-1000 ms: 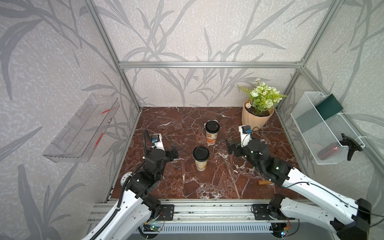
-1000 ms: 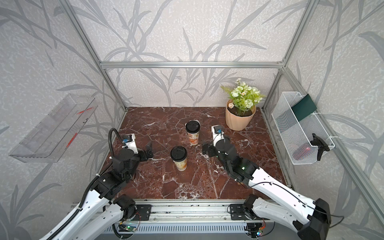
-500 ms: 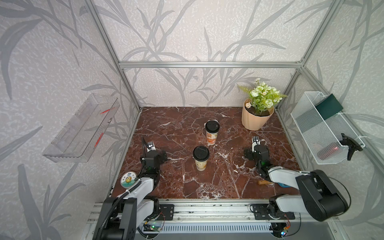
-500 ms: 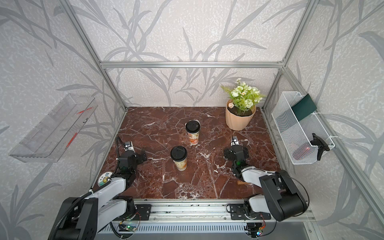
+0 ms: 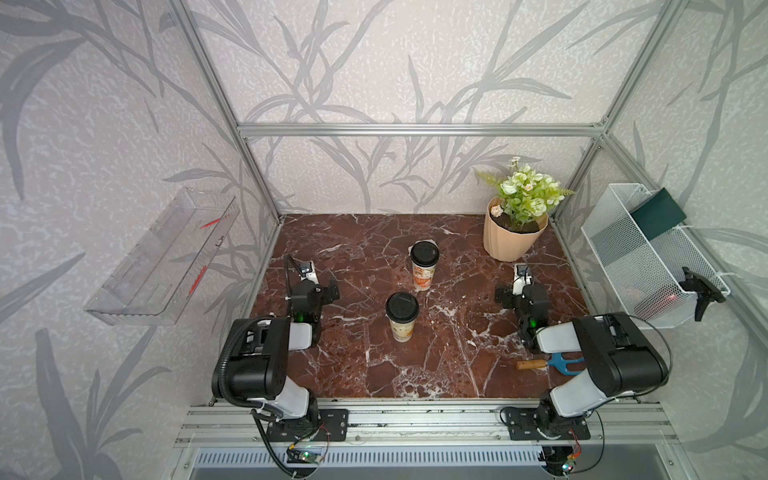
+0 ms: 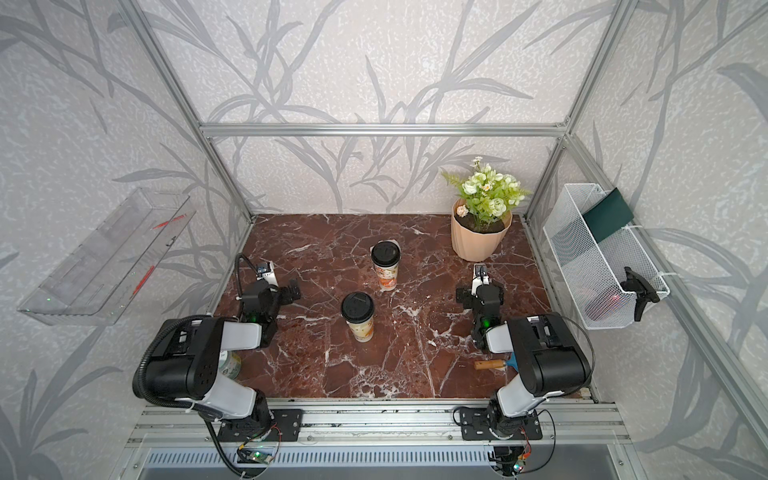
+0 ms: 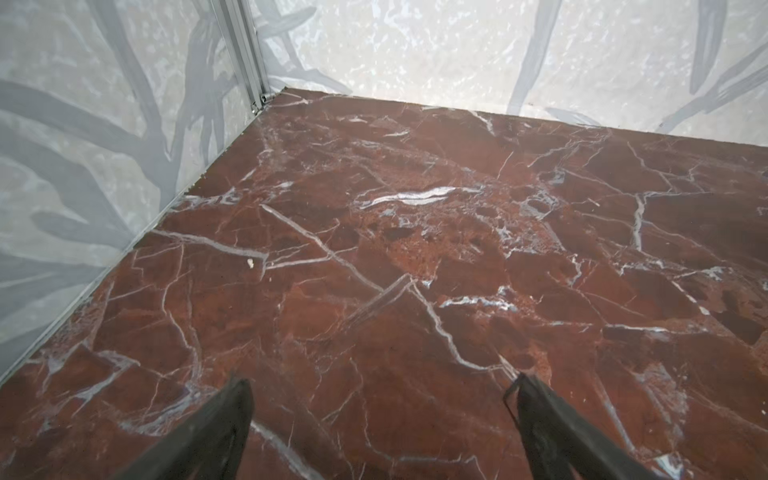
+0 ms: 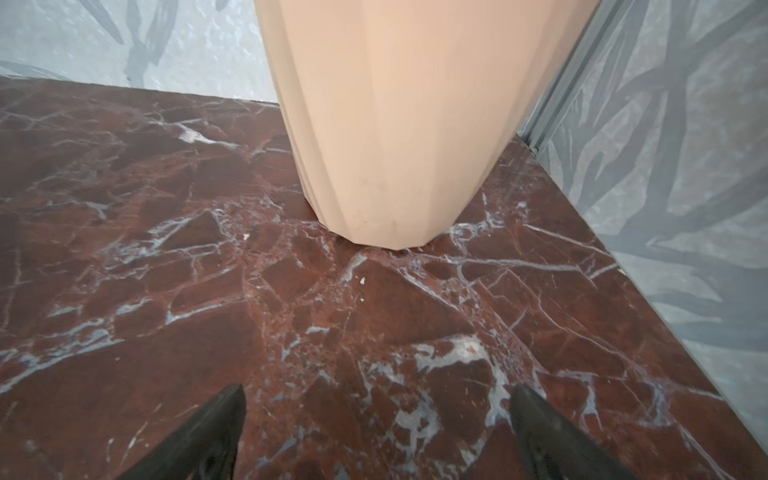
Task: Put the leak-proof paper on the milk tea cups
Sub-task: Reset both arms
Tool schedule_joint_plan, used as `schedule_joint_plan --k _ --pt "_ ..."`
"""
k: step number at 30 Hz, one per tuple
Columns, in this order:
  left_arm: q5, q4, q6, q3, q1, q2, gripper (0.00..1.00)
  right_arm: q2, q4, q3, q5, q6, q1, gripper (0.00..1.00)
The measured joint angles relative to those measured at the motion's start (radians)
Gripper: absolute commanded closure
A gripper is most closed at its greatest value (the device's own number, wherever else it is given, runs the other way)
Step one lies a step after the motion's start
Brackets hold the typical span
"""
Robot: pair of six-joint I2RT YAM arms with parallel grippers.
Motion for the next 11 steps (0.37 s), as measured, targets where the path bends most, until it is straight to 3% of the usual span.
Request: schedule_joint_plan --k 11 --pt "0.005 -0.023 0.011 0.001 0.000 0.000 0.01 0.004 0.006 0.005 -0.015 -0.009 0.003 0.01"
